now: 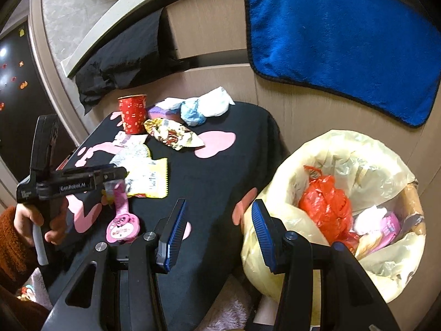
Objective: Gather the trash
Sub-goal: 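Grasp the yellow snack wrapper with the left tool, then grasp the pink candy packet with the right tool while the left holds the wrapper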
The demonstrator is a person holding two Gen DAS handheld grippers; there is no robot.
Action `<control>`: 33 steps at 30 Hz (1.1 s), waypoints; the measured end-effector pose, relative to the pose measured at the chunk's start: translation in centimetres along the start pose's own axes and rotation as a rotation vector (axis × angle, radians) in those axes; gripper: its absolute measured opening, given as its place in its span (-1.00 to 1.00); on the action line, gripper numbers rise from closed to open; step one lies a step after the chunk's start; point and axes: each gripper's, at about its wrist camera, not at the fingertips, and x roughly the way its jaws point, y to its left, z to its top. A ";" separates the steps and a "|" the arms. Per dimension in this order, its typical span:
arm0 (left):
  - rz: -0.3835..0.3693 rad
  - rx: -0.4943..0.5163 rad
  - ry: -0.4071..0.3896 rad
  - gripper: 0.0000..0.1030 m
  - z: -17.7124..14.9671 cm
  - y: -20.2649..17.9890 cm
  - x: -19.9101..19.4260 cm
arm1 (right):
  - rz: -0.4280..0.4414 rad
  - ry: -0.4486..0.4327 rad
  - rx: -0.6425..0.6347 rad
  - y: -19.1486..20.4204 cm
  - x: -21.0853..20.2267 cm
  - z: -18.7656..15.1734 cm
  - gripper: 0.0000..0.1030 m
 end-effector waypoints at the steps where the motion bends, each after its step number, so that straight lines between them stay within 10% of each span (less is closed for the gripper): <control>1: -0.006 -0.007 0.000 -0.45 -0.2 0.1 -0.4 | 0.008 0.000 -0.005 0.2 0.0 -0.1 -0.12; 18: 0.120 -0.241 -0.147 -0.47 -4.9 6.9 -10.0 | 0.203 0.131 -0.232 9.3 3.8 -2.9 -0.12; 33: 0.078 -0.326 -0.091 -0.47 -8.1 9.1 -9.4 | 0.125 0.187 -0.353 11.5 7.0 -3.3 -0.13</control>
